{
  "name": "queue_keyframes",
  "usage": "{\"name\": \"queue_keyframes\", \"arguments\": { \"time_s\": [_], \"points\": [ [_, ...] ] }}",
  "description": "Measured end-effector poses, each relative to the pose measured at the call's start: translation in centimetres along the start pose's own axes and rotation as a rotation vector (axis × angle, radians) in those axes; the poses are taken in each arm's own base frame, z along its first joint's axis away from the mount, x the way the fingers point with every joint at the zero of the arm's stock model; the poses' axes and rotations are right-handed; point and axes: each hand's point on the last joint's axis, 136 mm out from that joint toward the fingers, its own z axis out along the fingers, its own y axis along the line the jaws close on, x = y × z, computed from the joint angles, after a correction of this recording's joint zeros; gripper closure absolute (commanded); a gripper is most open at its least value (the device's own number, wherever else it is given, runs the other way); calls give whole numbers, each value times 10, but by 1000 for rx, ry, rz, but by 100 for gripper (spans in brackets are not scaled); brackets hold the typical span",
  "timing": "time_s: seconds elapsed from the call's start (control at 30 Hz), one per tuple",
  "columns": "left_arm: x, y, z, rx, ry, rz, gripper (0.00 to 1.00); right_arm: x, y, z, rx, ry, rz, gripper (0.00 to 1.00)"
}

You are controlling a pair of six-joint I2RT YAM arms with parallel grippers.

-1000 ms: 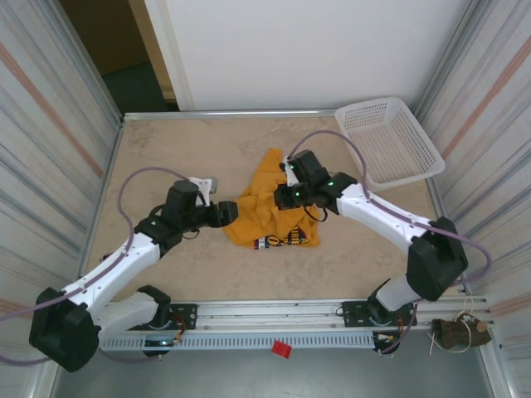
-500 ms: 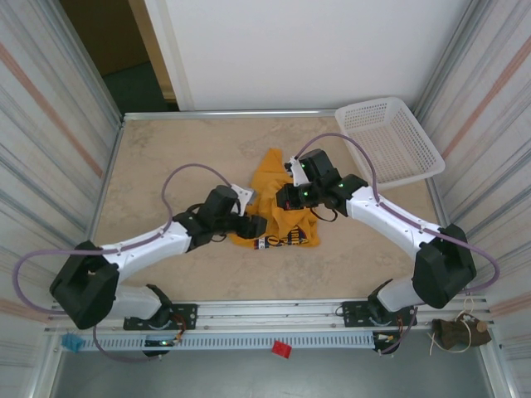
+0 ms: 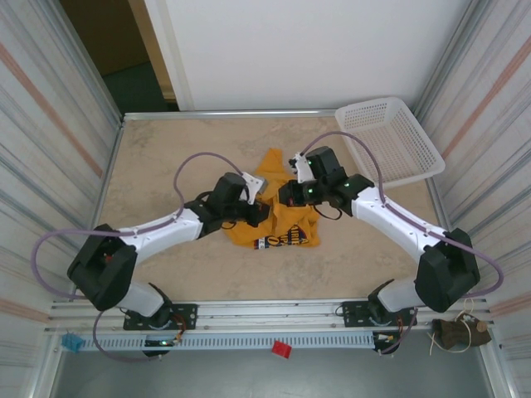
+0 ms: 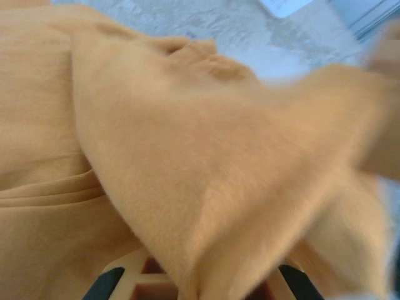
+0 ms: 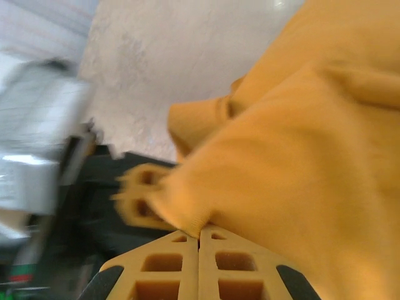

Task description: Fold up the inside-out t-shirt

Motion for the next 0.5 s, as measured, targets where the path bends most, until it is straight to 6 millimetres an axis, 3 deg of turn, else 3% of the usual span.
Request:
{"name": "queue_keyframes", "arguments": {
  "time_s": [0.03,0.1,0.17,0.23,0.3,0.5],
  "points": [
    [-8,-4,-11,50,-28,-16,100,-5,-8,-1,8,-13,25,100],
    [-31,-13,-39,161,-108,-49,100,-15,-19,2,10,-30,57,72],
    [-56,-21,-71,271,-202,-83,100,-23,-34,8,38,-37,95,55],
    [-78,-28,-98,353,-279,-97,100,-29,-48,15,63,-37,122,50],
    [-89,-39,-112,423,-309,-97,100,-29,-57,17,85,-37,142,46],
    [-104,-55,-120,542,-322,-157,100,-26,-55,-2,102,-86,121,37]
  ]
}}
